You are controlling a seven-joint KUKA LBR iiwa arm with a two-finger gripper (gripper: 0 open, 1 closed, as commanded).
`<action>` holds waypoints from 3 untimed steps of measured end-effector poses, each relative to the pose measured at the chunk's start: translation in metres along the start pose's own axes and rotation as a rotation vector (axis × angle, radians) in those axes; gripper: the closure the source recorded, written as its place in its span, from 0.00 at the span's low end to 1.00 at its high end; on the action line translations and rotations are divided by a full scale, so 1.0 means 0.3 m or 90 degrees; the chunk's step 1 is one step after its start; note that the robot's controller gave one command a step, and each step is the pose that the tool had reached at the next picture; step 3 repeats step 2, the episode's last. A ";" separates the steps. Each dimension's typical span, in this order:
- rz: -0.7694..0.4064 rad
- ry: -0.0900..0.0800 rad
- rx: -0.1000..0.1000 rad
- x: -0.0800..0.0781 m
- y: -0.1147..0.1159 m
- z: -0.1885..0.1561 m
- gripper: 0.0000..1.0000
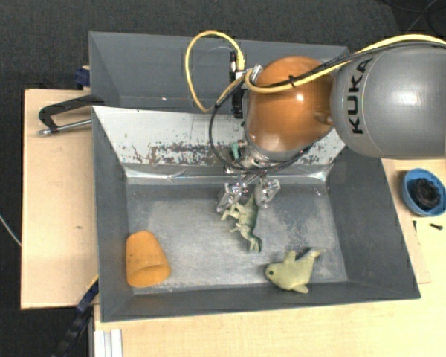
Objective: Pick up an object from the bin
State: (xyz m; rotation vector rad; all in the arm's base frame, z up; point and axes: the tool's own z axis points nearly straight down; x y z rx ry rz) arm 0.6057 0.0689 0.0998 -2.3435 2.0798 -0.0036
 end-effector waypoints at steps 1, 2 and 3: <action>0.002 0.000 0.000 -0.005 -0.007 -0.099 1.00; 0.004 0.000 0.001 -0.011 -0.015 -0.228 1.00; 0.004 0.000 0.001 -0.011 -0.015 -0.228 1.00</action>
Offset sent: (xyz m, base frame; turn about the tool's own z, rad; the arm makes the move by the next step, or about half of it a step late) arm -0.0001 0.0000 0.0269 0.0000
